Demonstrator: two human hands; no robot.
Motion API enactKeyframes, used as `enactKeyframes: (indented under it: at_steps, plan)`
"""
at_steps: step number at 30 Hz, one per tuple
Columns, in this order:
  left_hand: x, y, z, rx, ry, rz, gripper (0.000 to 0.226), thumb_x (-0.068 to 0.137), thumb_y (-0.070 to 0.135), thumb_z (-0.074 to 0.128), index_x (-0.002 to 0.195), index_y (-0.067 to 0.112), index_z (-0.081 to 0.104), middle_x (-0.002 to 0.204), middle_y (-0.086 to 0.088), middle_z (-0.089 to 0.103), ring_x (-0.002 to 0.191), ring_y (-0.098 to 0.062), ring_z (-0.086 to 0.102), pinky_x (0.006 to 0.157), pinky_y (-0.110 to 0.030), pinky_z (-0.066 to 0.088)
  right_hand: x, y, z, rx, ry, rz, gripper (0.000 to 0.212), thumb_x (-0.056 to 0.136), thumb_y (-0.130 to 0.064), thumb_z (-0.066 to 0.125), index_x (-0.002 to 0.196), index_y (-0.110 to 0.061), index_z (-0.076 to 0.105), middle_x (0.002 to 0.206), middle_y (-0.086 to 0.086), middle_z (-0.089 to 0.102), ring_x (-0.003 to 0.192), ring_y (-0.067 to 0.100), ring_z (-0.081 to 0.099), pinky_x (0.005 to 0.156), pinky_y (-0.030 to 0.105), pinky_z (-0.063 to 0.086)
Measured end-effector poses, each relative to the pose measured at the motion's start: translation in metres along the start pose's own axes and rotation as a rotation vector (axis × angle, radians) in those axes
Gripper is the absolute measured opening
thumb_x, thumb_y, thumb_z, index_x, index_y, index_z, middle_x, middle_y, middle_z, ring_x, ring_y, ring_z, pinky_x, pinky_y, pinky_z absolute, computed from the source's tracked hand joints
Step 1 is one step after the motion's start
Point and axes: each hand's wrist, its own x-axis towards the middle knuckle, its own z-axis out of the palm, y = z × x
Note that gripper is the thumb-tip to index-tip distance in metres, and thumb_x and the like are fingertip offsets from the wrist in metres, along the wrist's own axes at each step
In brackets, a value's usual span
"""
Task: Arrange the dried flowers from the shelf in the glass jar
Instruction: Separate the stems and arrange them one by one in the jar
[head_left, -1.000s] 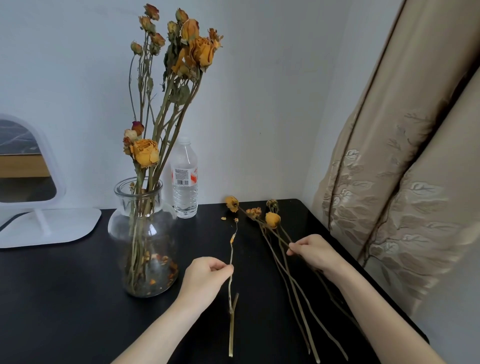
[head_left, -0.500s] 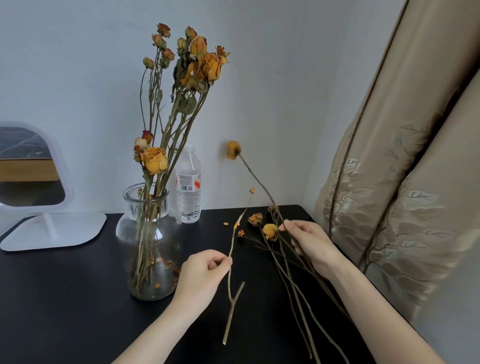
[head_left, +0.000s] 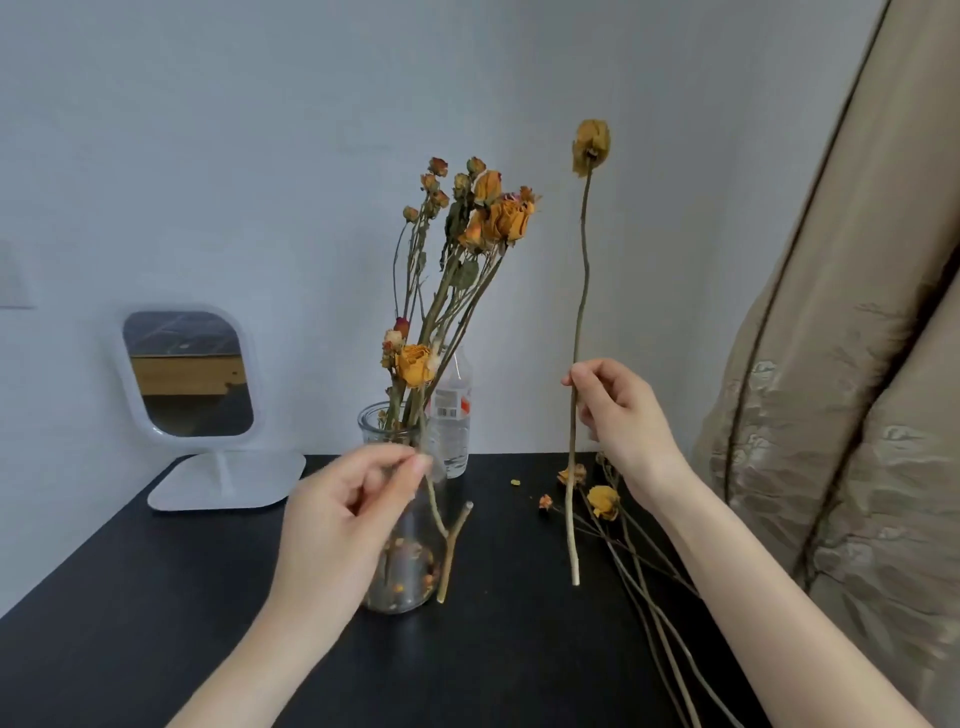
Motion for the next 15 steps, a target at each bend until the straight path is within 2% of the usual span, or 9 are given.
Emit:
enactKeyframes:
  at_steps: [3, 5, 6, 9, 13, 15]
  plan:
    - [0.023, 0.014, -0.028, -0.019, 0.155, 0.071, 0.009, 0.077, 0.041, 0.061, 0.075, 0.042, 0.07, 0.057, -0.006, 0.051, 0.052, -0.008, 0.046, 0.052, -0.007, 0.039, 0.003, -0.01, 0.012, 0.017, 0.008, -0.041, 0.025, 0.097, -0.024, 0.043, 0.076, -0.025, 0.056, 0.059, -0.007, 0.041, 0.049, 0.002, 0.038, 0.045, 0.007, 0.033]
    - [0.042, 0.02, -0.043, -0.069, 0.275, 0.098, 0.012, 0.081, 0.036, 0.064, 0.072, 0.042, 0.069, 0.052, 0.006, 0.045, 0.05, -0.004, 0.038, 0.05, -0.012, 0.034, 0.003, -0.012, 0.019, 0.009, 0.004, -0.055, 0.025, 0.097, -0.025, 0.044, 0.075, -0.025, 0.057, 0.058, -0.008, 0.042, 0.048, 0.001, 0.039, 0.045, 0.007, 0.033]
    - [0.052, 0.022, -0.048, -0.096, 0.337, 0.096, 0.014, 0.083, 0.033, 0.065, 0.071, 0.041, 0.069, 0.057, 0.007, 0.047, 0.051, -0.004, 0.036, 0.052, -0.015, 0.033, 0.003, -0.012, 0.023, 0.001, -0.003, -0.06, 0.025, 0.096, -0.026, 0.044, 0.075, -0.025, 0.057, 0.058, -0.008, 0.042, 0.047, -0.001, 0.04, 0.045, 0.006, 0.034]
    - [0.079, 0.026, -0.055, -0.158, 0.451, 0.057, 0.008, 0.083, 0.033, 0.065, 0.075, 0.035, 0.068, 0.07, -0.009, 0.048, 0.058, -0.01, 0.038, 0.059, -0.026, 0.034, 0.0, -0.013, 0.031, -0.014, -0.029, -0.066, 0.024, 0.096, -0.026, 0.043, 0.077, -0.025, 0.057, 0.059, -0.009, 0.043, 0.047, -0.002, 0.042, 0.047, 0.007, 0.036]
    - [0.109, 0.017, -0.045, -0.179, 0.485, -0.009, 0.01, 0.085, 0.03, 0.064, 0.075, 0.033, 0.066, 0.063, 0.001, 0.044, 0.056, -0.01, 0.037, 0.055, -0.018, 0.034, -0.001, -0.014, 0.037, -0.034, -0.037, -0.066, 0.024, 0.097, -0.027, 0.042, 0.078, -0.025, 0.057, 0.06, -0.007, 0.043, 0.052, 0.003, 0.04, 0.048, 0.01, 0.037]
    - [0.118, 0.006, -0.036, -0.146, 0.467, -0.052, 0.007, 0.086, 0.029, 0.062, 0.084, 0.028, 0.068, 0.061, 0.006, 0.044, 0.054, -0.006, 0.038, 0.051, -0.011, 0.036, -0.001, -0.015, 0.036, -0.041, -0.033, -0.072, 0.024, 0.097, -0.027, 0.041, 0.079, -0.024, 0.057, 0.06, -0.007, 0.043, 0.054, 0.004, 0.039, 0.051, 0.013, 0.037]
